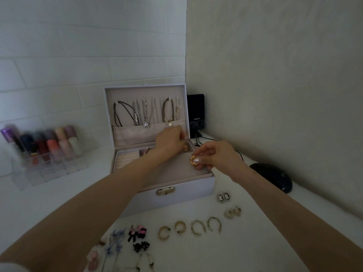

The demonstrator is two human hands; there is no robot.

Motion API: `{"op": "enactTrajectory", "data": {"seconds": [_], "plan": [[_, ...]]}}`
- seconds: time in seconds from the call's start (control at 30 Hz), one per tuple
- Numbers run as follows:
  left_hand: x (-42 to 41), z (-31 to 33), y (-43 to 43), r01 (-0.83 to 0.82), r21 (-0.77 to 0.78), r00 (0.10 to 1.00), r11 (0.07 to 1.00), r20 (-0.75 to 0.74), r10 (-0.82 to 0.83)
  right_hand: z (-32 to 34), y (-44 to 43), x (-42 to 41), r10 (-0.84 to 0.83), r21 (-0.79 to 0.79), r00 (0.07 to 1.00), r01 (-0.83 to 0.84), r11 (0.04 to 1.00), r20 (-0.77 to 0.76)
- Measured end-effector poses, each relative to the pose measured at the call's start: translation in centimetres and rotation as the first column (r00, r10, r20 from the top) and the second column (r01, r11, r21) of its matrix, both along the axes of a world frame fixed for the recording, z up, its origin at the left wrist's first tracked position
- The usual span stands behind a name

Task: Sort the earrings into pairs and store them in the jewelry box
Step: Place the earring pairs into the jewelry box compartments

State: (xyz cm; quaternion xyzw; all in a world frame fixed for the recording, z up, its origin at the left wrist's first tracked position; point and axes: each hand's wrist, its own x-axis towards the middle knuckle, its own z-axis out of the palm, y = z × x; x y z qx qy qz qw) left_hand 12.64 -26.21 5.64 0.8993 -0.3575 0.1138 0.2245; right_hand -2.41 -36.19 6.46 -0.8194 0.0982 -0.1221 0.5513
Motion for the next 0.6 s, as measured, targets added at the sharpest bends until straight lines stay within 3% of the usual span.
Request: {"op": "enactTrajectory", "data": {"seconds": [0.1,0.27,0.43,0.6], "plan": [[0.0,0.1,1.6,-0.017,-0.077,0.999,0.997,0.037,0.02,0.1,0.2,0.5,-0.024,0.027,0.999,0.024,0.999,0.027],[-0.6,-0.7,3.5,0.016,-0.026,0.997,1.0,0.072,-0.014,0.1,0.6,1.1,-0.052,0.007,0.997,0.051,0.999,0.057],[-1.2,-0.9,4.5,0.008,-0.089,0.99,0.996,0.138,0.005,0.0,-0.5,4.5,-0.172,-0.307,0.978,0.202,0.93,0.121],[-1.6,-1.9,4.8,0.023,-0.159,0.964,0.987,0.264,0.02,0.3,-0.8,7.1,-0.174,-0.509,0.984,0.134,0.85,-0.031]]}}
